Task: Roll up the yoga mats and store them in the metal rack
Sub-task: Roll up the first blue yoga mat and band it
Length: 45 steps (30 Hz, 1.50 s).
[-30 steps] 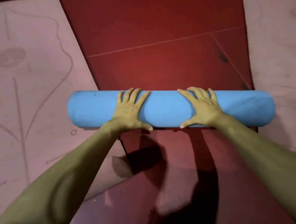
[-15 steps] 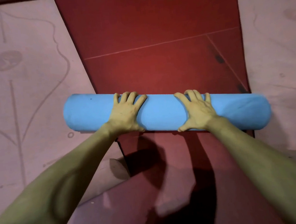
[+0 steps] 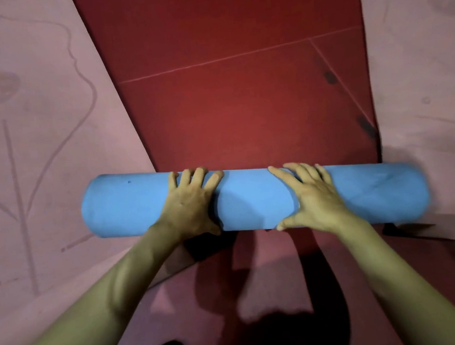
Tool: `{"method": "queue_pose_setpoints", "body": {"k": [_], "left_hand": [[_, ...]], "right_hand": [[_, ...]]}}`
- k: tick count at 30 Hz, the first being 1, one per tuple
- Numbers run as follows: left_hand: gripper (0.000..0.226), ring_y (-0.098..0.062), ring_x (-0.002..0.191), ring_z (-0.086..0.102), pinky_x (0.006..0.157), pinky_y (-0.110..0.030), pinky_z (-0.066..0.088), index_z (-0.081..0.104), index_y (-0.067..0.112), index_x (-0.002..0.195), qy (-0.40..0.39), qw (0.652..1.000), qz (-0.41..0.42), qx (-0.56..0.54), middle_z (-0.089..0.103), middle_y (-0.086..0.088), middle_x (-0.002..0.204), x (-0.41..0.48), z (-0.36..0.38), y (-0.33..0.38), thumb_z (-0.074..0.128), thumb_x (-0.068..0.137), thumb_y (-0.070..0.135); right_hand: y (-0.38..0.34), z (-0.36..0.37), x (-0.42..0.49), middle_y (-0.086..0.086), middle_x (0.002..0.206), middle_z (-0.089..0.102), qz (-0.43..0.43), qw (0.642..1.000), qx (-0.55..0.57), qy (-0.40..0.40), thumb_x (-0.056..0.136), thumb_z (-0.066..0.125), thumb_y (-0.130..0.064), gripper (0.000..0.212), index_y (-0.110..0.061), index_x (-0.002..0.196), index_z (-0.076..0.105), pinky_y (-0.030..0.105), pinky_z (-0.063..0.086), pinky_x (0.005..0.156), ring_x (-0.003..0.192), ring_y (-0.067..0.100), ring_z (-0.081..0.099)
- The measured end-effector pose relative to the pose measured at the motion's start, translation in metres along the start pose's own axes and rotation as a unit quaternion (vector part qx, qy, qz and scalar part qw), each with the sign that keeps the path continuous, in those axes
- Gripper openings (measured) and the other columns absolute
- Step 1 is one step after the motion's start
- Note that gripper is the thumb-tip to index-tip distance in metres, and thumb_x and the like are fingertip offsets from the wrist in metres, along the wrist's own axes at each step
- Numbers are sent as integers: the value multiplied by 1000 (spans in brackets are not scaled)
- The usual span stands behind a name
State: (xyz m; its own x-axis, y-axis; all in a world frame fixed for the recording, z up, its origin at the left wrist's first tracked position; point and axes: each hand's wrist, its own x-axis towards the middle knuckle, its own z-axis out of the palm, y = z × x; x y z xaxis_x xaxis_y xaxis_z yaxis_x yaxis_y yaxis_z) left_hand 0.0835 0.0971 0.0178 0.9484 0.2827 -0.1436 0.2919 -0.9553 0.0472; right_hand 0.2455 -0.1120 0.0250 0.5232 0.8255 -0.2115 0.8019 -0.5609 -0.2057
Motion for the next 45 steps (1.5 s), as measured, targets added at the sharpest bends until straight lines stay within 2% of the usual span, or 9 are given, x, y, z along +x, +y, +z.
{"method": "queue_pose_setpoints", "body": {"k": [3,6,9,16,19,23,29,37,45], "left_hand": [[118,-25,134,31,113,-45,17,27,23,148,-75,994,-39,-71,35,-4,144,21,-20,1,85,50,52],[100,-21,143,15,116,-46,8,18,20,151,-94,990,-26,-101,17,-5,156,41,-32,33,77,72,41],[111,-27,147,-8,113,-56,-6,-5,23,153,-119,991,-11,-68,-6,-10,159,49,-23,70,72,77,47],[129,-33,146,-3,112,-63,1,-17,20,150,-89,995,-19,30,-1,-13,158,82,-10,62,71,67,64],[130,-34,145,3,109,-66,4,-19,16,149,-69,994,-19,85,3,-16,156,82,-6,64,65,67,71],[122,-31,142,12,110,-62,6,-5,19,153,-14,998,-4,56,14,-13,153,79,1,58,65,67,71],[116,-30,137,22,110,-58,6,15,21,152,15,1000,26,9,27,-10,149,73,4,44,70,62,70],[111,-31,131,37,103,-68,17,30,20,144,37,999,2,0,43,-11,140,35,11,-14,65,51,70],[120,-41,136,34,96,-78,16,34,0,143,36,997,-54,41,40,-24,142,17,13,1,88,45,43]], "right_hand": [[7,7,3,3,149,32,22,990,102,93,52,72,-61,97,-35,140,41,38,1,114,138,18,19],[6,22,5,9,138,48,72,959,167,218,64,56,-63,77,-22,129,58,37,8,111,131,19,29],[3,26,13,12,136,49,103,946,191,241,73,53,-54,65,-16,126,60,44,13,112,133,28,35],[13,25,1,15,130,52,119,920,252,274,73,67,-20,44,-7,114,65,32,29,106,123,31,43],[22,24,-9,15,127,52,152,910,227,313,69,72,-15,50,-5,118,61,35,30,105,119,34,45],[30,26,-14,13,141,42,173,943,118,260,62,82,-24,79,-16,133,51,53,30,106,129,36,34],[37,12,-7,2,156,8,191,970,69,136,67,77,-48,100,-34,148,20,62,-10,108,144,26,-7],[28,10,-6,1,157,3,111,991,2,79,65,77,-50,112,-38,149,5,59,-15,108,144,29,-8],[5,16,-2,10,148,30,55,991,-34,119,58,79,-55,104,-30,146,31,58,2,110,135,29,23]]}}
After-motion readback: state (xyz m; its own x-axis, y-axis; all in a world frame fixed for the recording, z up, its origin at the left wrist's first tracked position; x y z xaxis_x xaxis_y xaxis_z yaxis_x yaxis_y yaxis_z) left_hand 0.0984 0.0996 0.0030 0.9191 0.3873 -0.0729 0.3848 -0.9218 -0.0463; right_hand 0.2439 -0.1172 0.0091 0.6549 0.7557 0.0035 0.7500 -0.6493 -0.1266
